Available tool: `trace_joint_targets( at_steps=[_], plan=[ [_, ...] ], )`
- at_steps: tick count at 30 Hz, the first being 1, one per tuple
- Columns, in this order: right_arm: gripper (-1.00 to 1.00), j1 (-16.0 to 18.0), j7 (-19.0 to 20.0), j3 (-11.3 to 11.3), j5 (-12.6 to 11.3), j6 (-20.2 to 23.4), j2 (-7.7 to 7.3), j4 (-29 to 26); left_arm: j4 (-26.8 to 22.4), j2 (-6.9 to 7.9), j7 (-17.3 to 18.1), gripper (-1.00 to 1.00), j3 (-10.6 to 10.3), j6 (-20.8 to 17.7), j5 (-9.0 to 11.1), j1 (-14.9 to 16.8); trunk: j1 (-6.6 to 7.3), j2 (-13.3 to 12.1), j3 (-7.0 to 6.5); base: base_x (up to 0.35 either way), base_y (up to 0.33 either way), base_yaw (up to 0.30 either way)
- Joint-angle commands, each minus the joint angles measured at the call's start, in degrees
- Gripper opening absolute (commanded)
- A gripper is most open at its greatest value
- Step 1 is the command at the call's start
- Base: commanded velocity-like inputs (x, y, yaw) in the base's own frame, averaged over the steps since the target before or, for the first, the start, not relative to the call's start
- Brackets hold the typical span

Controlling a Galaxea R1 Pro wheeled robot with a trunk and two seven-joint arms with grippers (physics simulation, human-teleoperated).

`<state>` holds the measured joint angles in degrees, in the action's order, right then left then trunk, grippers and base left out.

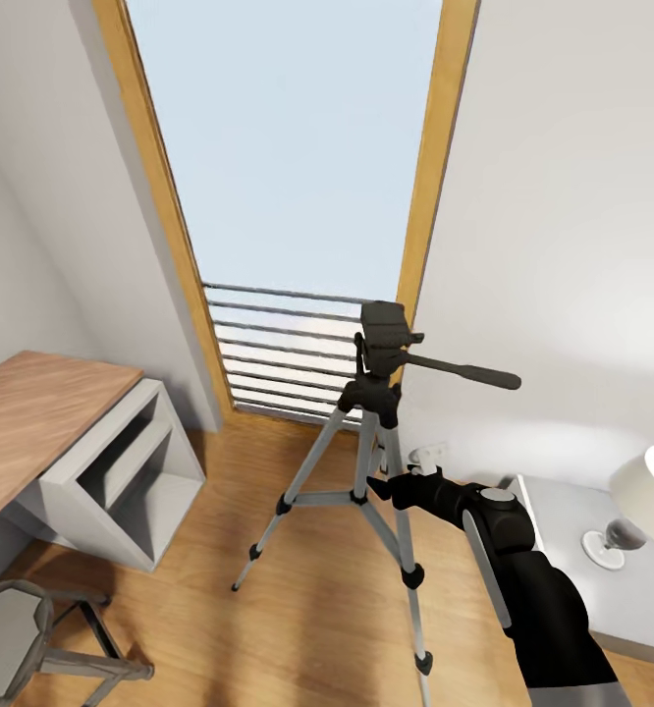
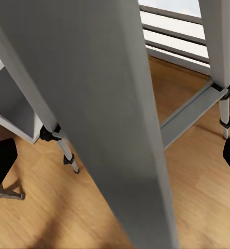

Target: Attach the digital camera to the camera tripod in the bedroom.

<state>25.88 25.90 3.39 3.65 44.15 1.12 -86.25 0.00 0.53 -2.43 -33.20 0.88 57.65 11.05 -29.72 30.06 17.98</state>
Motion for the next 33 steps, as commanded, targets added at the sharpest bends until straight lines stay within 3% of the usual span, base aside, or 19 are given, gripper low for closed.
trace_joint_targets(
  at_steps=[1,17,33],
  plan=[
    [1.00,0.05,0.37,-0.05,0.40,0.24,0.03,-0.06,0.00,0.00,-0.12,-1.00,-0.47,0.09,0.28,0.03,-0.02,0.08,0.08,0.008,0.000,0.000],
    [1.00,0.05,0.35,-0.05,0.40,0.36,0.02,0.07,-0.02,0.00,-0.12,-1.00,-0.50,0.09,0.32,0.03,-0.02,0.08,0.08,0.002,0.000,0.000],
    [1.00,0.05,0.29,-0.05,0.48,0.30,0.02,0.12,0.00,-0.01,-0.21,-1.00,-0.46,0.08,0.36,0.03,-0.02,0.08,0.08,0.095,0.000,0.000]
  ],
)
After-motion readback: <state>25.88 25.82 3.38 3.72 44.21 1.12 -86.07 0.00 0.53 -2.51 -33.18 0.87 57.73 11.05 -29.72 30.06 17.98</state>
